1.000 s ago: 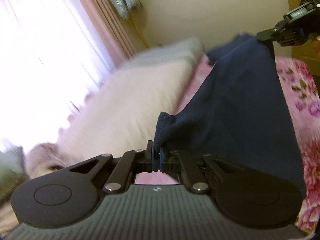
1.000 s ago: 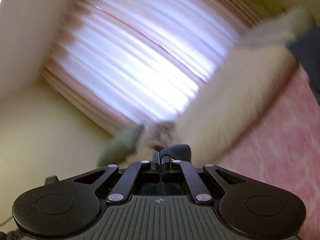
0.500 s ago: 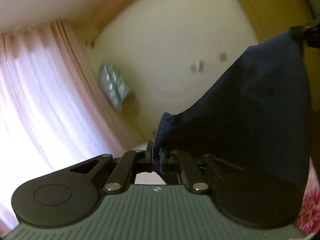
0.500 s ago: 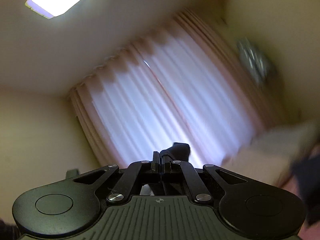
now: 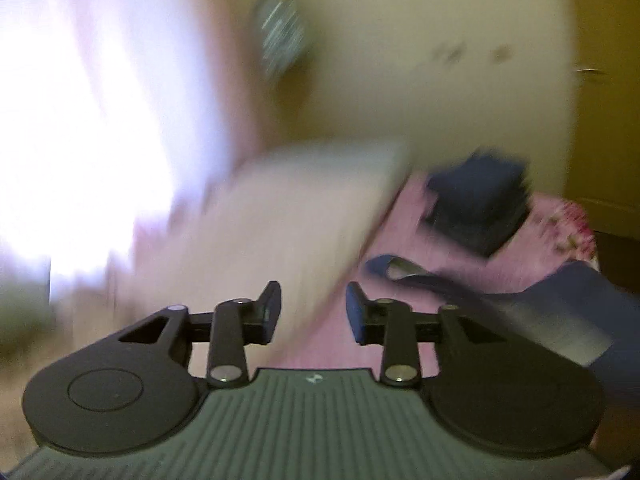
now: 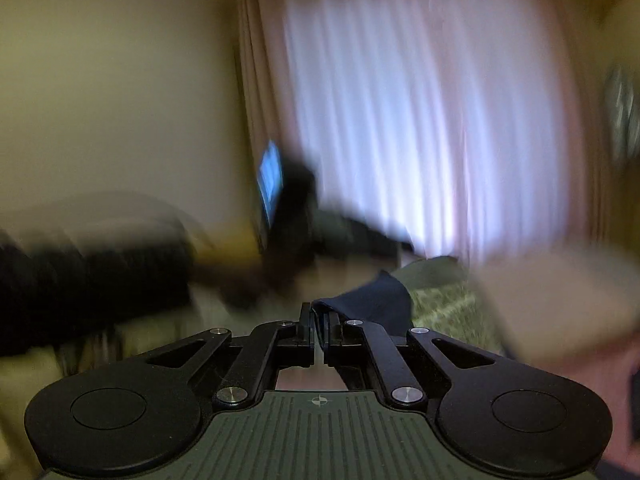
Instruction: Fold clothes
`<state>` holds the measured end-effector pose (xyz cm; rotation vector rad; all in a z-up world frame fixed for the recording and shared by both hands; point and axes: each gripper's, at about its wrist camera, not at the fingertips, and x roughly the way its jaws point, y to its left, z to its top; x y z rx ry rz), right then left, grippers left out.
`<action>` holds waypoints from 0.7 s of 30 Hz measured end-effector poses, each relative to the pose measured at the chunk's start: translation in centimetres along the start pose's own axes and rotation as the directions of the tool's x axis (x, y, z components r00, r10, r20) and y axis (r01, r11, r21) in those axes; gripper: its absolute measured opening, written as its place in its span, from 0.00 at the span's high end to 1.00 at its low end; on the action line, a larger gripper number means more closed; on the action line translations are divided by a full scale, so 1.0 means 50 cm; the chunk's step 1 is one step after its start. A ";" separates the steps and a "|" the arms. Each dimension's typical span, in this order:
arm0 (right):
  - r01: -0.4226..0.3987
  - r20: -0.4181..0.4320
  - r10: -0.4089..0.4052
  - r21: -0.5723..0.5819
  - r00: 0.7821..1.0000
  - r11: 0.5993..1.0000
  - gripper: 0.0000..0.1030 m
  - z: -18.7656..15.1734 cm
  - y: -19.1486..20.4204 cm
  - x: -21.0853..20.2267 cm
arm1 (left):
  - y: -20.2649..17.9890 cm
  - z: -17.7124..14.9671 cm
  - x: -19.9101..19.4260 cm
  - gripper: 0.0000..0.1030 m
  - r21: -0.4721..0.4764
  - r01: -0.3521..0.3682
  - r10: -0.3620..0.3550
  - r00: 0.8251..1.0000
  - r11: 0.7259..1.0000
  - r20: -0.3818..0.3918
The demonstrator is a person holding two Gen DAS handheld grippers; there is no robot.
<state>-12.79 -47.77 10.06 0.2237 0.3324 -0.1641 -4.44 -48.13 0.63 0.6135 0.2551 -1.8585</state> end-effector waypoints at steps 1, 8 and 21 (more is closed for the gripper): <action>-0.006 -0.090 0.012 0.065 0.996 0.998 0.41 -0.052 0.002 0.058 | 0.018 -0.050 0.001 0.70 -0.050 -0.016 0.013 0.998 0.999 -0.055; 0.008 -0.441 0.101 0.239 0.892 0.971 0.14 -0.277 -0.035 0.275 | 0.144 -0.403 0.004 0.70 -0.353 -0.192 0.023 0.902 0.916 -0.431; -0.180 -0.585 0.244 0.166 0.773 0.970 0.14 -0.388 -0.302 0.346 | -0.056 -0.584 0.064 0.56 -0.702 -0.369 -0.038 0.871 0.609 -0.490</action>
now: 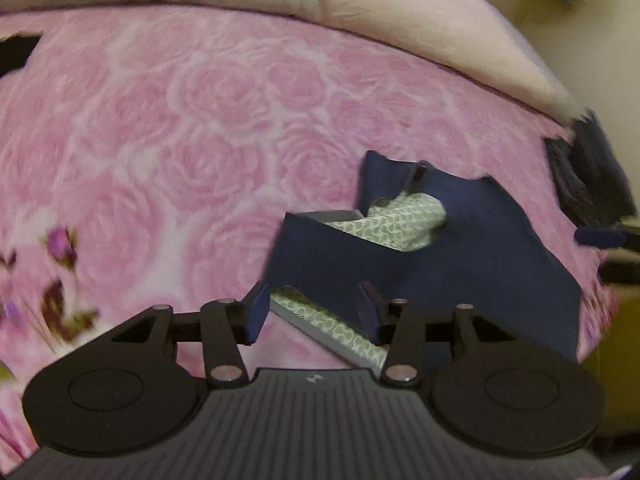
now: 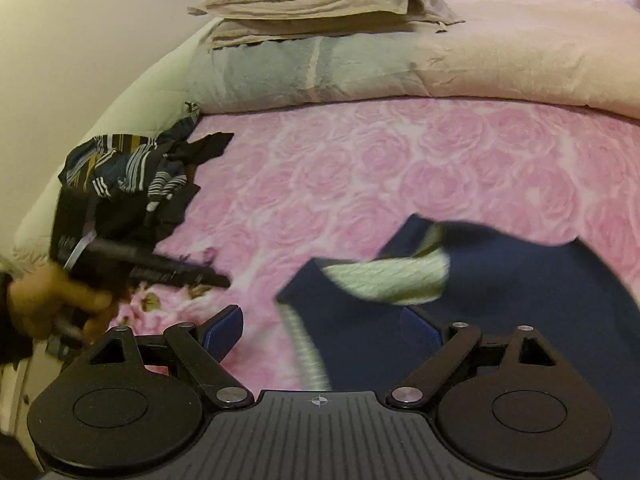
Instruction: Fold clothes
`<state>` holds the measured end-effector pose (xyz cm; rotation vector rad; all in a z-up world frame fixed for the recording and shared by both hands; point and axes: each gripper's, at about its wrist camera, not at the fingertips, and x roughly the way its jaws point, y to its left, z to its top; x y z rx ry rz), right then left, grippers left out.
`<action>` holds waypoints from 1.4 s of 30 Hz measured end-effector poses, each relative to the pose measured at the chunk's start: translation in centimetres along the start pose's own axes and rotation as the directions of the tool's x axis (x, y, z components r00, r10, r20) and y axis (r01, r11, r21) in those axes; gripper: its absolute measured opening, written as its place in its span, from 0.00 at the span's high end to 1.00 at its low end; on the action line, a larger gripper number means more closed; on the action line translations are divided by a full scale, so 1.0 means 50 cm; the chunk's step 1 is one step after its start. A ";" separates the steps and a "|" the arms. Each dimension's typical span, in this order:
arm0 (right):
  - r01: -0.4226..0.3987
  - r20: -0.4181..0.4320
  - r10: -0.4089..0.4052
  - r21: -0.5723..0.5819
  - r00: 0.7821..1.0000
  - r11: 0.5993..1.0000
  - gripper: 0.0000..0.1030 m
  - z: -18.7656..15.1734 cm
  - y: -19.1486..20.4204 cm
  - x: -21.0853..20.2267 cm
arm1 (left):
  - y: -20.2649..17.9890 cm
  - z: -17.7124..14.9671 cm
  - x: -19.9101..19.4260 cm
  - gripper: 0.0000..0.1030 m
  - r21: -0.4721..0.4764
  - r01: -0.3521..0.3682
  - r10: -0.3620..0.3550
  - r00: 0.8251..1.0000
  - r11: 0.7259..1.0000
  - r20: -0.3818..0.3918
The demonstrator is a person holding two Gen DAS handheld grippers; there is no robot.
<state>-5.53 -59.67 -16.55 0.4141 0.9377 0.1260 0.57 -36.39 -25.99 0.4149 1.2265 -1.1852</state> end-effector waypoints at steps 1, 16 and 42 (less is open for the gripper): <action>-0.014 -0.009 0.014 -0.018 1.000 1.000 0.14 0.011 -0.043 0.002 | -0.008 -0.004 0.018 0.55 -0.018 -0.018 0.018 1.000 1.000 0.004; -0.285 -0.248 0.196 -0.397 0.949 0.872 0.39 0.170 -0.327 0.255 | 0.026 0.028 0.228 0.60 -0.056 -0.182 0.178 0.982 0.982 -0.061; -0.425 -0.499 0.262 -0.245 0.826 0.872 0.85 0.224 -0.388 0.399 | 0.092 -0.055 0.210 0.95 -0.576 0.185 -0.112 0.981 0.796 0.161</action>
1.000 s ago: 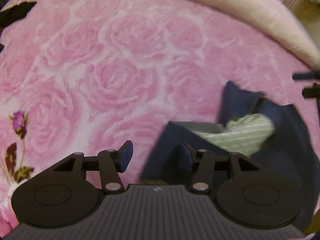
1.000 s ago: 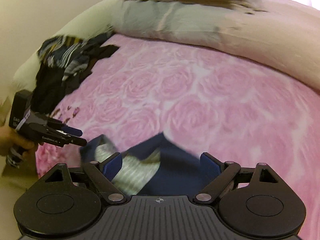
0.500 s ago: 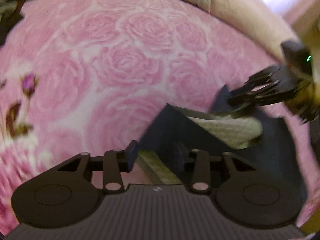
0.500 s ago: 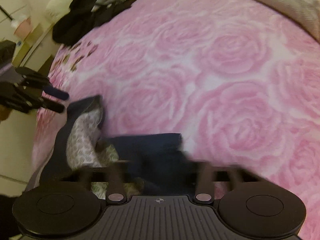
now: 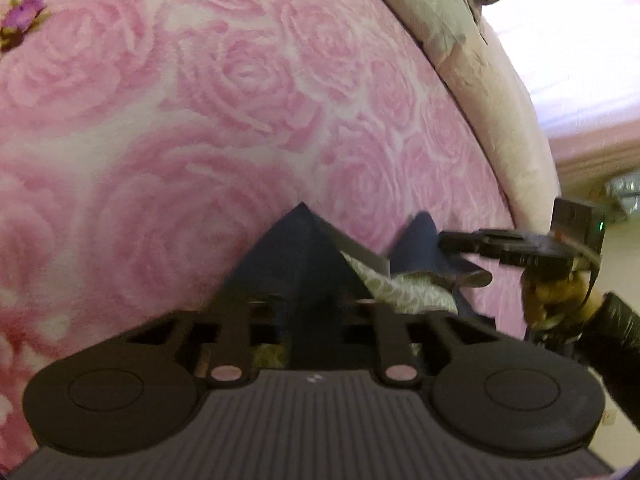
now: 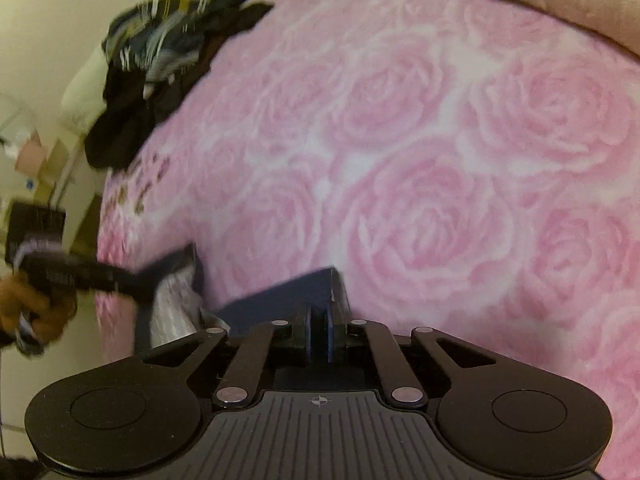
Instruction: Fold clothes
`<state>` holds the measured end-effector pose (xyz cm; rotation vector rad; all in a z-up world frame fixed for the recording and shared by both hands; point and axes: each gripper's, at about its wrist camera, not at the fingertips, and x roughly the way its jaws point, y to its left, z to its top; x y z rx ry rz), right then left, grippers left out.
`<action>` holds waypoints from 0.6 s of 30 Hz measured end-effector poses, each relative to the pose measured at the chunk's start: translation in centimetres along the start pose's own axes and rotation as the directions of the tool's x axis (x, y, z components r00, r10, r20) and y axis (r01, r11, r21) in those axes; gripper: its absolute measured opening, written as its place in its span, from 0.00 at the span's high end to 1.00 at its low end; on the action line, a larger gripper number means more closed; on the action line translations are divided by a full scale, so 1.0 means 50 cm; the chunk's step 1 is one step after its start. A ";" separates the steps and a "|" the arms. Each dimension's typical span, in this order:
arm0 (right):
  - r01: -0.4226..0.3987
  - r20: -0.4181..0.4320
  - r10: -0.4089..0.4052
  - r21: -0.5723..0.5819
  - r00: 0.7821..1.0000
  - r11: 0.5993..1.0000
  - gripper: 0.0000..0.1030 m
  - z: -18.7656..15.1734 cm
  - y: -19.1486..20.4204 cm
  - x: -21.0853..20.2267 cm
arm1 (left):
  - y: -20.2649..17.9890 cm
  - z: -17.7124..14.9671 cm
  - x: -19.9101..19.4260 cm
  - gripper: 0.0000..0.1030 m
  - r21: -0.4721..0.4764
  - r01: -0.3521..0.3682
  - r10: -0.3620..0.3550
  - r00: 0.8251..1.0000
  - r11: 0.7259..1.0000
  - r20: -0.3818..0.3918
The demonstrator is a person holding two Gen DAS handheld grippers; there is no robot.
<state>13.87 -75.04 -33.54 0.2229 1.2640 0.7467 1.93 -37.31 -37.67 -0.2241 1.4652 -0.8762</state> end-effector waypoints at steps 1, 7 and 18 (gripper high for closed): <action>-0.004 -0.020 0.004 -0.018 1.000 1.000 0.61 0.004 0.004 0.005 | 0.000 0.001 0.000 0.99 0.000 0.001 -0.001 1.000 1.000 0.011; -0.036 -0.138 0.019 -0.121 0.990 0.992 0.38 0.026 0.026 0.034 | 0.010 -0.015 -0.022 1.00 0.010 0.063 -0.064 0.996 0.998 0.056; -0.130 -0.334 0.034 -0.267 0.942 0.955 0.64 0.063 0.066 0.073 | 0.024 -0.047 -0.020 1.00 0.034 0.033 -0.034 0.998 0.999 0.047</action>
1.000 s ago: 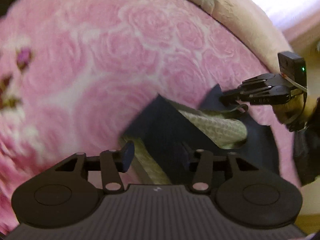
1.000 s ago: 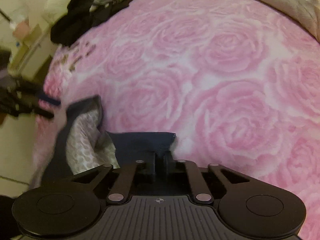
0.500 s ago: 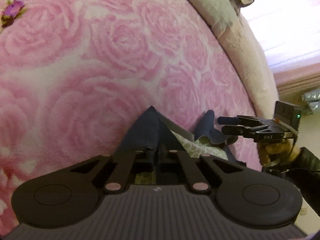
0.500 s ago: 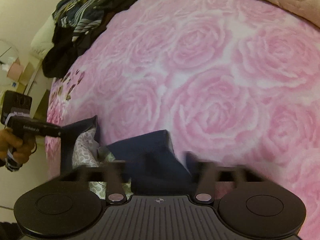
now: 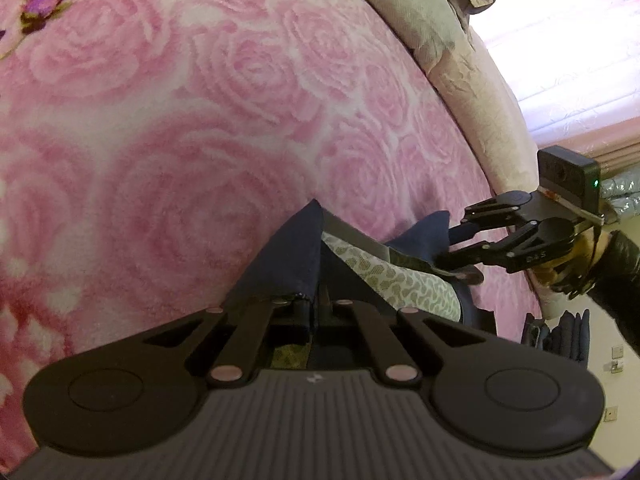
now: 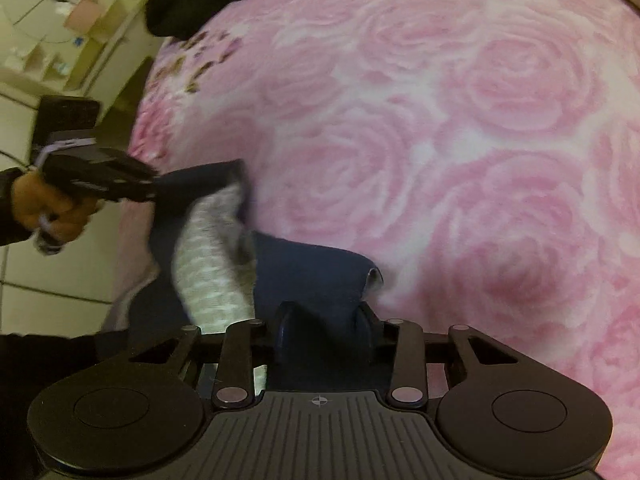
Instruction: Fold clothes
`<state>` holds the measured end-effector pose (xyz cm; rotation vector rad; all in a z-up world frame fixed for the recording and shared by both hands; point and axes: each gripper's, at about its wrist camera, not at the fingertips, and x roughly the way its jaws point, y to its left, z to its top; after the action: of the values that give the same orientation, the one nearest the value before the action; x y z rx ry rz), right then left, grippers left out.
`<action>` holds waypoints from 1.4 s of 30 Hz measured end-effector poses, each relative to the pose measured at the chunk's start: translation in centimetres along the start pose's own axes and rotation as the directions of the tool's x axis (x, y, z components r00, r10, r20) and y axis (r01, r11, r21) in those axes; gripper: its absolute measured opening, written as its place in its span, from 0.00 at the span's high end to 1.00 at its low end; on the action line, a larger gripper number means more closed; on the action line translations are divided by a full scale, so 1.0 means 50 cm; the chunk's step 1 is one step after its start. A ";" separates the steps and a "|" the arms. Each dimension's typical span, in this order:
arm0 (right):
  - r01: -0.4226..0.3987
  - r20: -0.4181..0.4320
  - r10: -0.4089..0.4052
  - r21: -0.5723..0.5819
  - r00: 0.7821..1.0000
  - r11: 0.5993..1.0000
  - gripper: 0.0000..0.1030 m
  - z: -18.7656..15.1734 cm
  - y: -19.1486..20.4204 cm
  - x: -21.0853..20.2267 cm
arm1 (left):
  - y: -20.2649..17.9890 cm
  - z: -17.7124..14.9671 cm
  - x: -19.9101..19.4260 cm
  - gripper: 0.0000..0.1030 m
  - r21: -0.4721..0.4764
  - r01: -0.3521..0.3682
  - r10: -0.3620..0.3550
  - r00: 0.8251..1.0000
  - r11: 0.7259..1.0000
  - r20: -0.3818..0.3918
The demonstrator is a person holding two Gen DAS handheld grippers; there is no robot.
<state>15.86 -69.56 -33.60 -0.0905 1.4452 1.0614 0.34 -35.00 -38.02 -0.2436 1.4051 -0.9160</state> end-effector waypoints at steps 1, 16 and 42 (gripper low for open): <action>-0.004 -0.011 0.004 -0.004 1.000 1.000 0.64 0.001 0.002 -0.001 | -0.001 0.000 0.000 1.00 0.005 -0.001 0.001 1.000 1.000 0.002; -0.032 -0.021 0.032 0.013 0.999 0.999 0.63 0.038 0.027 -0.012 | -0.019 -0.001 -0.001 1.00 0.065 -0.023 0.022 1.000 0.998 0.013; 0.006 0.035 -0.009 0.080 0.999 0.997 0.63 -0.006 -0.034 0.010 | -0.014 -0.014 0.010 0.96 0.107 -0.033 0.032 0.999 0.994 0.012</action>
<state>16.61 -70.45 -35.00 -0.0203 1.4526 0.9935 -0.64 -35.53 -38.06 -0.1438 1.3425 -0.9593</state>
